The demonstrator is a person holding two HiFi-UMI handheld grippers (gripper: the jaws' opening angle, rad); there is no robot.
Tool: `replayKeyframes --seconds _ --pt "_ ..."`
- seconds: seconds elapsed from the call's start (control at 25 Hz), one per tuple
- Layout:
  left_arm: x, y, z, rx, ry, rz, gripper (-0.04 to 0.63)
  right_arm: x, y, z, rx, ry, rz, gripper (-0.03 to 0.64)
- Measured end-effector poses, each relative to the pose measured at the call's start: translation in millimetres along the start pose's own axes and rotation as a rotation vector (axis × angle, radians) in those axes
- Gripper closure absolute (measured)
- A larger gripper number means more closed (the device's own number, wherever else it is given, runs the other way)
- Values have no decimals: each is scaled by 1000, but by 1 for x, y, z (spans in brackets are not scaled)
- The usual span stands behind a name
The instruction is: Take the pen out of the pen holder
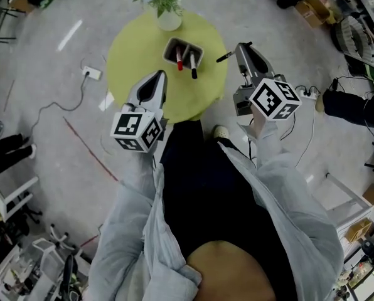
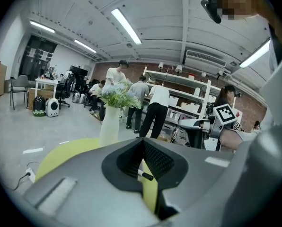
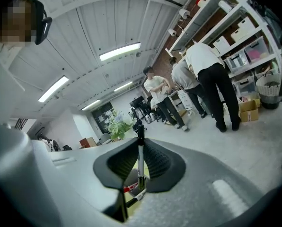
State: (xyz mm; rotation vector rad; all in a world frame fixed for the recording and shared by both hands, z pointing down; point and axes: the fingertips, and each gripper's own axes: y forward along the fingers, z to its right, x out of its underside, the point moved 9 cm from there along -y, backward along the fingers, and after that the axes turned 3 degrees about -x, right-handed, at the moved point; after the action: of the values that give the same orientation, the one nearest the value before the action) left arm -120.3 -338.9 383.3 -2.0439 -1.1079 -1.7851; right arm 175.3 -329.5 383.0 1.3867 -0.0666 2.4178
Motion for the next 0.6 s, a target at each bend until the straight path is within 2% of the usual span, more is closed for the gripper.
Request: replayKeyframes --seconds 0.36,0.6 --pt "-7 -22 45 -14 14 48 578 -33 -71 1 -26 -33 59 578" --pt "3 -36 78 -41 12 66 578 -33 -123 20 -11 -23 56 578"
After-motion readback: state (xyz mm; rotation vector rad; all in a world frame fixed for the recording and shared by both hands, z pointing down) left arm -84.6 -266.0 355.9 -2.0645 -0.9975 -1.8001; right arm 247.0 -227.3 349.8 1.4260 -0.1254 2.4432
